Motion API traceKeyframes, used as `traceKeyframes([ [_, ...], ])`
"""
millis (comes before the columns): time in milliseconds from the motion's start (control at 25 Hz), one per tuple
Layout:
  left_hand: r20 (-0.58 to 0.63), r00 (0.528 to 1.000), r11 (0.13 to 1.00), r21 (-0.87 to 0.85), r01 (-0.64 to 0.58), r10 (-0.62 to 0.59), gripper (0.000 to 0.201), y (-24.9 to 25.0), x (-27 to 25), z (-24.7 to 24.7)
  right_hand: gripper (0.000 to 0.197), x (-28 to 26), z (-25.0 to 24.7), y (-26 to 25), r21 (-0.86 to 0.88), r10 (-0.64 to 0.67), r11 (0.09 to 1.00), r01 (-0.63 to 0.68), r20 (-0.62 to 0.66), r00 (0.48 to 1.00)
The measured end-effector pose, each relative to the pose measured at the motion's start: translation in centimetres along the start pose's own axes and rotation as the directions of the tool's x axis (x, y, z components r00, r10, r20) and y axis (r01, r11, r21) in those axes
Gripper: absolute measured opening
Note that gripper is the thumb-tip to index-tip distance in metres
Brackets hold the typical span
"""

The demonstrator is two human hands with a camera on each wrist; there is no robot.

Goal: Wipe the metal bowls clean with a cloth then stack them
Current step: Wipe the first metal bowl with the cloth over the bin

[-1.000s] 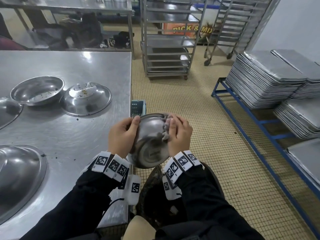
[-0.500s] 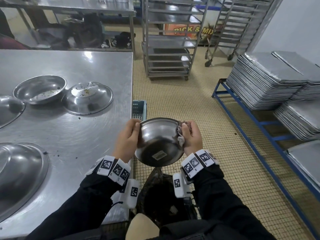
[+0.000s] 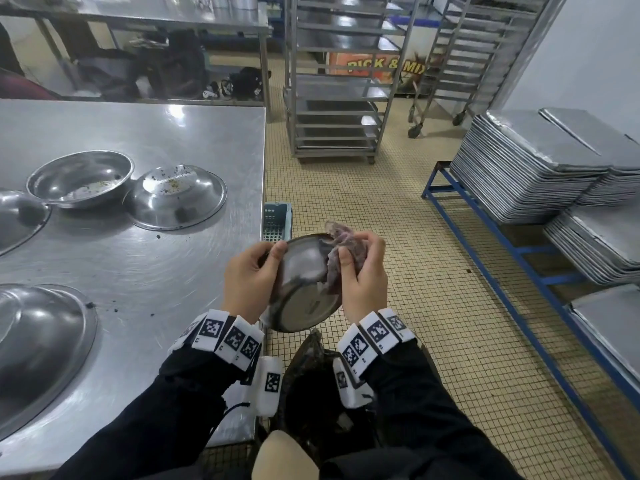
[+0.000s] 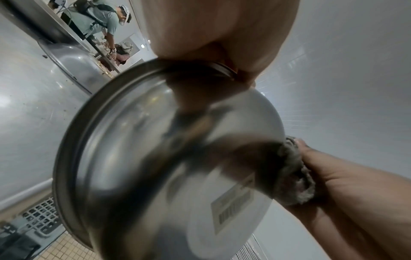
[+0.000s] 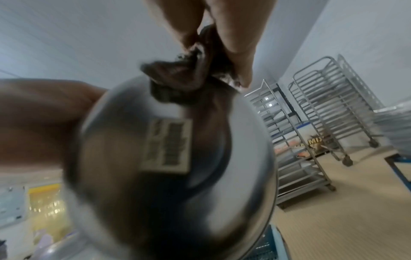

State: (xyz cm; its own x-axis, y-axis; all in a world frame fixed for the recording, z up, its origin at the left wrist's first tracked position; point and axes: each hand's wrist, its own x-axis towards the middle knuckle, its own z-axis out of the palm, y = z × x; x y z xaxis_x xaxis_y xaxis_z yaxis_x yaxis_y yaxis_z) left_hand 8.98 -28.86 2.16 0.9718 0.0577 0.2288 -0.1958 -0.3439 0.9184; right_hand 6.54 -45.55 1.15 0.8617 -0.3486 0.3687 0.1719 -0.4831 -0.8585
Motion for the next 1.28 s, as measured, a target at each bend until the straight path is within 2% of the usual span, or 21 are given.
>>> traceKeyframes([
  [40,-0.020,0.999,1.000,-0.003,0.028,-0.028,0.029,0.1,-0.1,0.0,0.029,-0.6,0.5,-0.1,0.024,0.007,1.000,-0.006,-0.069,0.998],
  [120,-0.034,0.999,0.999,0.022,0.030,-0.029,0.035,0.4,-0.2,-0.2,0.030,-1.6,1.5,-0.4,-0.021,-0.117,0.993,0.115,-0.125,0.985],
  [200,-0.039,0.999,0.996,0.081,-0.023,0.027,0.040,0.8,-0.4,-0.4,0.036,-2.4,2.4,-0.9,-0.082,-0.256,0.964,0.253,-0.031,0.966],
  [280,-0.036,0.997,0.993,0.097,-0.064,0.068,0.042,1.2,-0.7,-0.4,0.044,-2.6,3.0,-1.6,-0.131,-0.300,0.945,0.300,0.024,0.954],
  [360,-0.038,0.997,0.995,0.077,-0.061,0.064,0.042,1.3,-0.8,-0.5,0.048,-2.0,3.3,-2.1,-0.176,-0.243,0.956,0.235,-0.025,0.970],
  [440,-0.046,0.999,0.999,0.045,-0.019,0.021,0.040,1.1,-0.6,-0.9,0.049,-0.9,2.9,-1.9,-0.221,-0.077,0.973,0.062,-0.059,0.995],
  [520,-0.061,0.998,0.999,0.049,0.012,-0.009,0.041,0.8,-0.3,-1.4,0.046,0.2,2.2,-0.2,-0.187,0.177,0.967,-0.174,-0.002,0.984],
  [560,-0.072,0.997,0.998,0.063,0.014,-0.009,0.042,0.7,-0.2,-1.6,0.043,0.3,1.8,0.8,-0.145,0.246,0.960,-0.239,0.035,0.969],
  [600,-0.081,0.997,0.997,0.072,0.015,-0.009,0.042,0.6,-0.1,-1.7,0.039,0.1,1.5,1.5,-0.111,0.258,0.961,-0.252,0.046,0.965],
  [720,-0.091,0.996,0.998,0.068,-0.006,0.012,0.038,0.6,-0.1,-1.7,0.036,-1.5,1.4,1.5,-0.052,0.129,0.990,-0.129,0.006,0.992],
  [800,-0.071,0.996,0.994,0.101,-0.046,0.054,0.038,0.8,-0.2,-1.4,0.039,-2.4,2.1,0.1,-0.045,-0.041,0.998,0.040,-0.018,0.999],
  [880,-0.055,0.996,0.991,0.116,-0.070,0.076,0.039,1.0,-0.4,-1.0,0.042,-2.6,3.1,-1.1,-0.081,-0.189,0.979,0.185,-0.042,0.981],
  [960,-0.054,0.997,0.997,0.062,-0.049,0.053,0.039,1.0,-0.4,-0.5,0.043,-1.9,3.6,-1.4,-0.096,-0.212,0.974,0.204,-0.079,0.974],
  [1080,-0.059,0.998,0.996,-0.093,0.011,-0.017,0.042,0.5,-0.1,-0.5,0.039,-1.3,3.1,-0.8,-0.006,-0.085,0.996,0.085,-0.109,0.990],
  [1160,-0.070,0.995,0.980,-0.190,0.059,-0.073,0.038,0.1,0.0,-0.8,0.029,-1.4,2.3,-0.2,0.147,0.072,0.987,-0.059,-0.084,0.994],
  [1280,-0.085,0.984,0.951,-0.282,0.129,-0.159,0.035,-0.3,-0.3,-0.9,0.029,-2.0,1.1,1.0,0.311,0.326,0.898,-0.312,0.007,0.945],
])
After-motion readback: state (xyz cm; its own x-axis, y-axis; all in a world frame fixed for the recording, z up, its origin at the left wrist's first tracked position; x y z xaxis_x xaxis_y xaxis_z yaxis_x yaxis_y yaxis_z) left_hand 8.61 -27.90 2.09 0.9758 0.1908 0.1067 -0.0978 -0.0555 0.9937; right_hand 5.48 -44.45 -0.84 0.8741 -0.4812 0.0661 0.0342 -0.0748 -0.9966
